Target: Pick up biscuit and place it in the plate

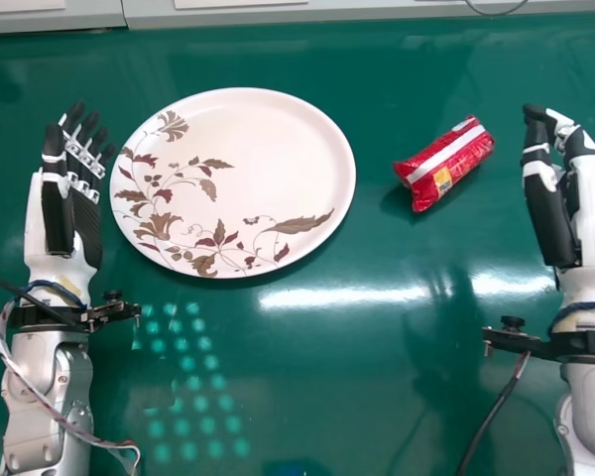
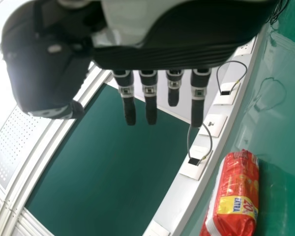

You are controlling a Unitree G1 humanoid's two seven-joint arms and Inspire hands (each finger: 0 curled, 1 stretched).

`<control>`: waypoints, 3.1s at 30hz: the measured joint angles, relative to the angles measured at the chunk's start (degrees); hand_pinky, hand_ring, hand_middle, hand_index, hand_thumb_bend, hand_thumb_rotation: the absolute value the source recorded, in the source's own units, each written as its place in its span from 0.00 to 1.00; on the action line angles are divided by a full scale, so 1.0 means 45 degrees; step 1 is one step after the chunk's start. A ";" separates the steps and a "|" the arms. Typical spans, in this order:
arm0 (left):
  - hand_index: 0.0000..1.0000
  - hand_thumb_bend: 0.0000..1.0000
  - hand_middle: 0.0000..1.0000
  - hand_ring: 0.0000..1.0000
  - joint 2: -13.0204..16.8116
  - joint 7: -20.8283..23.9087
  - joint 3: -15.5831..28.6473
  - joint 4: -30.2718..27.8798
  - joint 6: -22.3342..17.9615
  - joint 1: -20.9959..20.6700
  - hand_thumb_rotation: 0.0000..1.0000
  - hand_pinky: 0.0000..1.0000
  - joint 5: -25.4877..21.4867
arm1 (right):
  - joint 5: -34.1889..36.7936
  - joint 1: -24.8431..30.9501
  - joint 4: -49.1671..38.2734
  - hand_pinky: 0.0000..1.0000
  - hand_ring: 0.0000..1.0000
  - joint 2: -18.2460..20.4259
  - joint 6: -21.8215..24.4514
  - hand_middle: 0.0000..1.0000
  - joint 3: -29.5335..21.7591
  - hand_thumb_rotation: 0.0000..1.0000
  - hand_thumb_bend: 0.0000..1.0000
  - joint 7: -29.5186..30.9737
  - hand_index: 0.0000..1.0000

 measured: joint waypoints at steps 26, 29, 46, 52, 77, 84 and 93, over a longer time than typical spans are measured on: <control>1.00 0.90 1.00 1.00 0.0065 0.0001 0.0114 0.0025 0.0077 -0.0058 0.71 1.00 -0.0025 | 0.2055 -0.1564 0.1381 0.86 0.99 -0.5853 -0.1313 1.00 -0.2165 0.25 1.00 0.4860 1.00; 1.00 0.90 1.00 1.00 0.0071 0.0047 0.0163 0.0027 0.0113 -0.0063 0.73 1.00 -0.0008 | 0.2867 -0.2167 0.1995 0.89 1.00 -0.6917 -0.1291 1.00 -0.2494 0.25 1.00 0.5965 1.00; 1.00 0.95 1.00 1.00 0.0348 0.0103 0.0198 -0.0052 0.0242 -0.0039 0.73 1.00 0.0249 | 0.2112 -0.4278 0.3514 0.94 1.00 -1.0680 -0.1849 1.00 -0.1199 0.33 1.00 0.8583 1.00; 1.00 0.95 1.00 1.00 0.0349 0.0082 0.0198 -0.0131 0.0254 -0.0020 0.73 1.00 0.0247 | 0.1863 -0.4897 0.4281 0.91 1.00 -1.0919 -0.2862 1.00 -0.0611 0.38 1.00 0.8847 1.00; 1.00 0.97 1.00 1.00 0.0392 0.0070 0.0207 -0.0238 0.0356 0.0139 0.73 1.00 0.0258 | 0.0123 -0.6830 0.6084 0.86 1.00 -1.2078 -0.5154 1.00 0.0767 0.46 1.00 0.9640 1.00; 1.00 0.96 1.00 1.00 0.0394 0.0031 0.0207 -0.0211 0.0348 0.0122 0.74 1.00 0.0252 | -0.2007 -0.7656 0.6668 0.84 0.99 -1.2998 -0.7851 1.00 0.1190 0.35 1.00 0.8742 1.00; 1.00 0.99 1.00 1.00 0.0394 0.0093 0.0204 -0.0244 0.0358 0.0139 0.74 1.00 0.0276 | -0.2140 -0.8396 0.7269 0.81 0.97 -1.3220 -0.9335 0.99 0.1575 0.29 1.00 0.8744 1.00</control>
